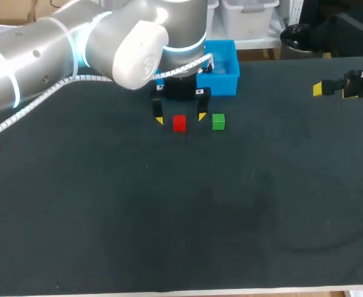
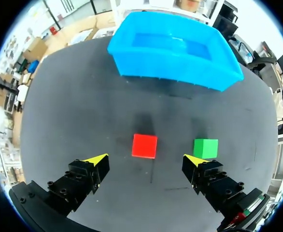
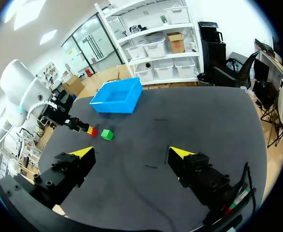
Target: Use the left arm to pick the red cube and place it into the blue plastic box first, then use the right arm to grasp the green cube and put it into the same blue plastic box after the first action is fully finished.
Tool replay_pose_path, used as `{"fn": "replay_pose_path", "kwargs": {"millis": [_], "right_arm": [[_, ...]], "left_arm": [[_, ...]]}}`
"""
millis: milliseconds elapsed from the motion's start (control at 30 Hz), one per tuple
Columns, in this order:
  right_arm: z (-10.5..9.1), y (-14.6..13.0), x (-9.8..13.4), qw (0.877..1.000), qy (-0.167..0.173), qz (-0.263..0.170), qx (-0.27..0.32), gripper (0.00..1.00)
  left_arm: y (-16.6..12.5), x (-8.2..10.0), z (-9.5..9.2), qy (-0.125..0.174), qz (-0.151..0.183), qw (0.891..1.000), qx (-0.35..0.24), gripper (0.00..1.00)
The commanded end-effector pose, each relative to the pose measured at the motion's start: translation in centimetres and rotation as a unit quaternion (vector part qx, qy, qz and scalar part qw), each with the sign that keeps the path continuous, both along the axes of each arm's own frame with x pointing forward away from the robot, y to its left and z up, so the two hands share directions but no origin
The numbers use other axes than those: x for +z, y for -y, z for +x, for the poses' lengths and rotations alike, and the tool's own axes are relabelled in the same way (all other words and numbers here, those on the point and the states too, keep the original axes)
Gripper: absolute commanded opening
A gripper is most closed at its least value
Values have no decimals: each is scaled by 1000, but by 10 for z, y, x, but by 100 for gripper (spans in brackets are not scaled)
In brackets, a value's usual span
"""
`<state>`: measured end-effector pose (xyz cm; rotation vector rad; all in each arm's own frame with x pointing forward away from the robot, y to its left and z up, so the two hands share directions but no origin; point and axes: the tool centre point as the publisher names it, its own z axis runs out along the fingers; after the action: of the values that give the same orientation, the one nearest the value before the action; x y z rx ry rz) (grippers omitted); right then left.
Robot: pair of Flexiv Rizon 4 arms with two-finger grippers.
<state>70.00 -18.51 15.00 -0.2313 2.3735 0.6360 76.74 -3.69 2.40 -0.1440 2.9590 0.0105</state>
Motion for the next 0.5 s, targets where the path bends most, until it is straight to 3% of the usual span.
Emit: {"fn": "replay_pose_path", "kwargs": {"millis": [33, 500], "right_arm": [[0, 0, 0, 1000, 0, 0, 0, 100], [0, 0, 0, 1000, 0, 0, 0, 100]], "left_arm": [[-2, -7, 1, 3, -1, 1000, -1, 100], [-2, -19, 18, 4, 5, 1000, -1, 100]]}}
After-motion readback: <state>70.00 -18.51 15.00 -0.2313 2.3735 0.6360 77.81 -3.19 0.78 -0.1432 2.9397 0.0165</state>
